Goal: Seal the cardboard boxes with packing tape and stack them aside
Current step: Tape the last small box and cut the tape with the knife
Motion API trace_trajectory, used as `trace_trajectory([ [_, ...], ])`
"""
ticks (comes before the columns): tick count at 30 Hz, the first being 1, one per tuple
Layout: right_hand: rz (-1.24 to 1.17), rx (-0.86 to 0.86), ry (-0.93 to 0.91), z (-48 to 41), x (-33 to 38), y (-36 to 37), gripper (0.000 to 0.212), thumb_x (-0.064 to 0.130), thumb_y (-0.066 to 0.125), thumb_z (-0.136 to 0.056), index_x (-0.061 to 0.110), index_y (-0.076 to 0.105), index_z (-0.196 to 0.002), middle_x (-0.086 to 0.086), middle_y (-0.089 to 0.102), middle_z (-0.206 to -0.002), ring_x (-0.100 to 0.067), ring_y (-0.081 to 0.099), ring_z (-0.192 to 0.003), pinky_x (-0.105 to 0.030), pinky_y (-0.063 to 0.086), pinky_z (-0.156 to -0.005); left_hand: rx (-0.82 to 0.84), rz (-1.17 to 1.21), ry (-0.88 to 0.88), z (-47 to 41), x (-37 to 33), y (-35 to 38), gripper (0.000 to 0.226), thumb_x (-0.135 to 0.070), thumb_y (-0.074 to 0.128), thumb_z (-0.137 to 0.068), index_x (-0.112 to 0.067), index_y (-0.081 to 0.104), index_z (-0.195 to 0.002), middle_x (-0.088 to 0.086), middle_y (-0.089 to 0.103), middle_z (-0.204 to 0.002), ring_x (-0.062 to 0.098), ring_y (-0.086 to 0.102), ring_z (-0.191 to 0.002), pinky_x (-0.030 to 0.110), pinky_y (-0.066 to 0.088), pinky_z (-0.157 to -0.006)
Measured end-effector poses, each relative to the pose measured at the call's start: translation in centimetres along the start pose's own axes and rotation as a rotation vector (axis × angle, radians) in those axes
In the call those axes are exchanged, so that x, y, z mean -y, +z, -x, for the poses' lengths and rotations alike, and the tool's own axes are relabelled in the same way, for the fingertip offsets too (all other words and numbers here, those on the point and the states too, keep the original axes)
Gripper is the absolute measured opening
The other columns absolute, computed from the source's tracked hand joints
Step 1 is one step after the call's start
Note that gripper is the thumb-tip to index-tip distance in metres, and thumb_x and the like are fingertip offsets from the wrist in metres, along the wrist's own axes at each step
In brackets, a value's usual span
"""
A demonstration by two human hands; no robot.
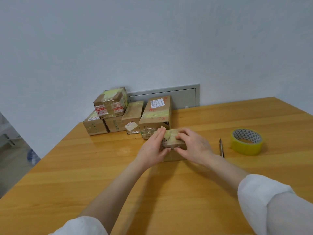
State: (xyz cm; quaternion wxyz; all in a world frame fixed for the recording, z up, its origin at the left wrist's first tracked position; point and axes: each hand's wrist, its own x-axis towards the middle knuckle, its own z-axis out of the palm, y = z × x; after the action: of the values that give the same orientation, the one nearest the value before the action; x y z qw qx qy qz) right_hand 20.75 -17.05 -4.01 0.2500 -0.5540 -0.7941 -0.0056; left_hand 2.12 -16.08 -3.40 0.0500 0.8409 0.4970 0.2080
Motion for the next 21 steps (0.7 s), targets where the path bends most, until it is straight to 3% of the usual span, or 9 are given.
trace_trajectory([
  [4, 0.031, -0.021, -0.026, 0.0, 0.0, 0.0, 0.054, 0.045, 0.061, -0.087, 0.02, 0.05, -0.134, 0.003, 0.049, -0.134, -0.015, 0.042, -0.124, -0.03, 0.042, -0.099, -0.021, -0.128, 0.036, -0.3, -0.3, 0.0, 0.074, -0.035, 0.054, -0.095, -0.014, 0.013, -0.153, -0.001, 0.015, -0.16, 0.011, 0.008, -0.147, 0.024, 0.011, -0.117],
  [9, 0.016, -0.049, -0.006, 0.3, 0.2, 0.5, 0.041, 0.041, 0.057, -0.091, 0.021, 0.057, -0.127, 0.006, 0.055, -0.126, -0.013, 0.048, -0.114, -0.027, 0.046, -0.087, 0.075, -0.256, 0.054, -0.2, -0.4, 1.0, 0.063, -0.034, 0.041, -0.1, -0.014, 0.012, -0.153, 0.003, 0.012, -0.16, 0.014, 0.007, -0.148, 0.027, 0.002, -0.119],
  [21, 0.022, -0.033, 0.006, 0.2, 0.0, 0.4, 0.037, 0.042, 0.054, -0.092, 0.026, 0.058, -0.125, 0.009, 0.057, -0.124, -0.013, 0.051, -0.114, -0.03, 0.049, -0.085, 0.072, -0.289, 0.082, -0.2, -0.4, 0.7, 0.058, -0.023, 0.039, -0.101, -0.02, 0.014, -0.153, -0.004, 0.012, -0.16, 0.015, 0.007, -0.148, 0.029, 0.001, -0.119],
])
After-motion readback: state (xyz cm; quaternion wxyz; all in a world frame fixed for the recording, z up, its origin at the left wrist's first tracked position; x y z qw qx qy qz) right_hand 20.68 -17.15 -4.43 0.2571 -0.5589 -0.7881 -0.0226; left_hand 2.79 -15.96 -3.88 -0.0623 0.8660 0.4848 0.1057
